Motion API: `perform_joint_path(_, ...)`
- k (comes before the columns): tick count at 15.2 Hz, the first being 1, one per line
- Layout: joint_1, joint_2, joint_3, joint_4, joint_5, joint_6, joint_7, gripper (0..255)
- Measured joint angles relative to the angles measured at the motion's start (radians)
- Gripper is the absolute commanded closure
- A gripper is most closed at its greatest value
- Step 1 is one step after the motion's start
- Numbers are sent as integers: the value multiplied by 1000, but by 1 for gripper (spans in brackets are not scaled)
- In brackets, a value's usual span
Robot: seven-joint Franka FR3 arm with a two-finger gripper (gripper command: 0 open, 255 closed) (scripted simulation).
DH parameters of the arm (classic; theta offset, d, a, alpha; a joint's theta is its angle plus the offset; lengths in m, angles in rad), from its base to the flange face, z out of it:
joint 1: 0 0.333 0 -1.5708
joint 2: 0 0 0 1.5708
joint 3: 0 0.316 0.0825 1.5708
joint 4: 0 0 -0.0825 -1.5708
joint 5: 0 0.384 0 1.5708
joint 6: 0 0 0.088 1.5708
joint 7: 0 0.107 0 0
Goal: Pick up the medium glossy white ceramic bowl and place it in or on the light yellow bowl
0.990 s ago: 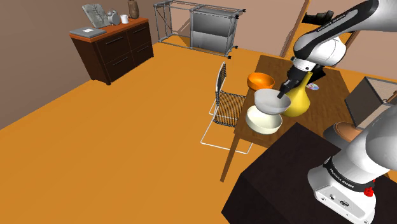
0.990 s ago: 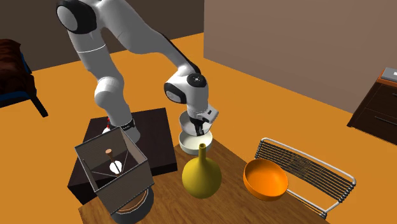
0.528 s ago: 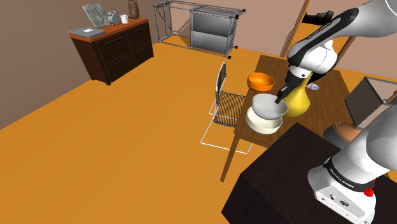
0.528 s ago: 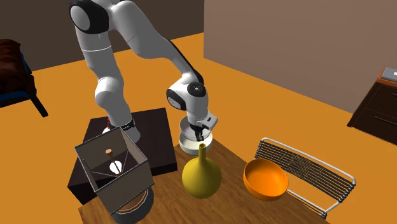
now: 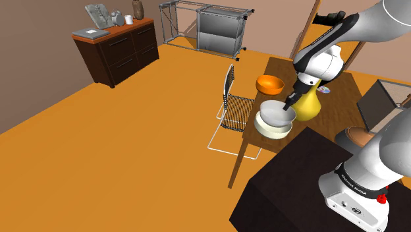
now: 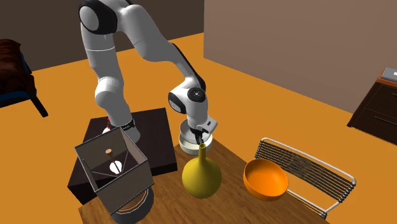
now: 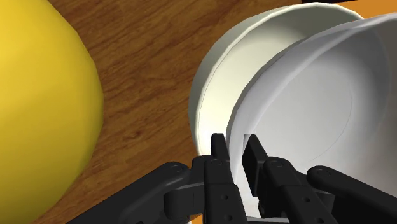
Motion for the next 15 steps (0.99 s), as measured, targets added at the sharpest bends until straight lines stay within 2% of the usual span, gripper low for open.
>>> perform_joint_path(2, 0, 1, 0, 0, 1, 0, -1, 255)
perform_joint_path(3, 0, 1, 0, 0, 2, 0, -1, 0)
perform_joint_path(9, 0, 1, 0, 1, 2, 1, -1, 0)
perform_joint_path(13, -11, -107, -30, 10, -146, -80, 104, 0)
perform_joint_path(15, -18, -134, -34, 12, -182, -101, 127, 0)
